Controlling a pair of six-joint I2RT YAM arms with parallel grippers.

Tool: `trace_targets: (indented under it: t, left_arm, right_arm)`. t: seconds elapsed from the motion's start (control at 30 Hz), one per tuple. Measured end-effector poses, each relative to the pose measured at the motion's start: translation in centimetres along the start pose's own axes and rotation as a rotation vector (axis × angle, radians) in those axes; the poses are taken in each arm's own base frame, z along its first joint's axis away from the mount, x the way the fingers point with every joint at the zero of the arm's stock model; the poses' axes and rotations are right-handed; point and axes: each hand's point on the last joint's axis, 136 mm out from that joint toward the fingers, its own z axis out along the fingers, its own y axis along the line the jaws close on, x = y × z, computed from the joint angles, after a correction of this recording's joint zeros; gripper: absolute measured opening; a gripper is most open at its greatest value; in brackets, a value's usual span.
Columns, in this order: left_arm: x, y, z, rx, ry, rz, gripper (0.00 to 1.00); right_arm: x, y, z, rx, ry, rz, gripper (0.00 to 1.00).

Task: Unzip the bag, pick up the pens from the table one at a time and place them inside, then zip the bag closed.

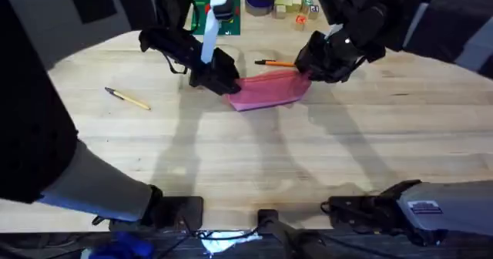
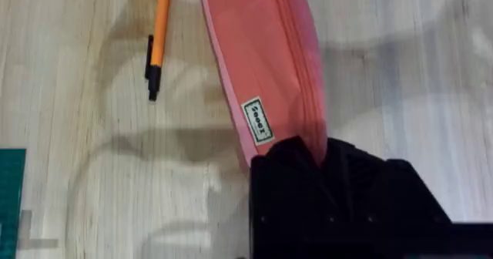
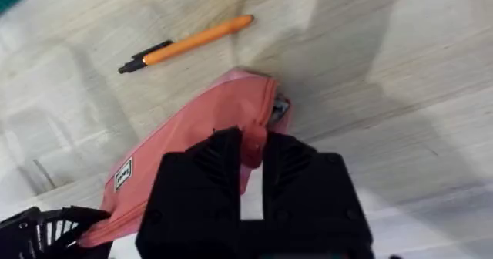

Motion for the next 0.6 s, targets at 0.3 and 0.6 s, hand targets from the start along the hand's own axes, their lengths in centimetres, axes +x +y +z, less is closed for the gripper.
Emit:
trace_targets:
  t: [0.3,0.6]
  left_arm:
    - [0.09,0.06,-0.08,-0.003,0.001,-0.003,0.042]
    - [0.09,0.07,-0.08,-0.003,0.001,-0.003,0.042]
  right_arm:
    - [-0.11,-0.23,-0.98,-0.008,-0.016,0.002,0.042]
    - [-0.06,-0.31,-0.96,-0.007,-0.015,0.002,0.03]
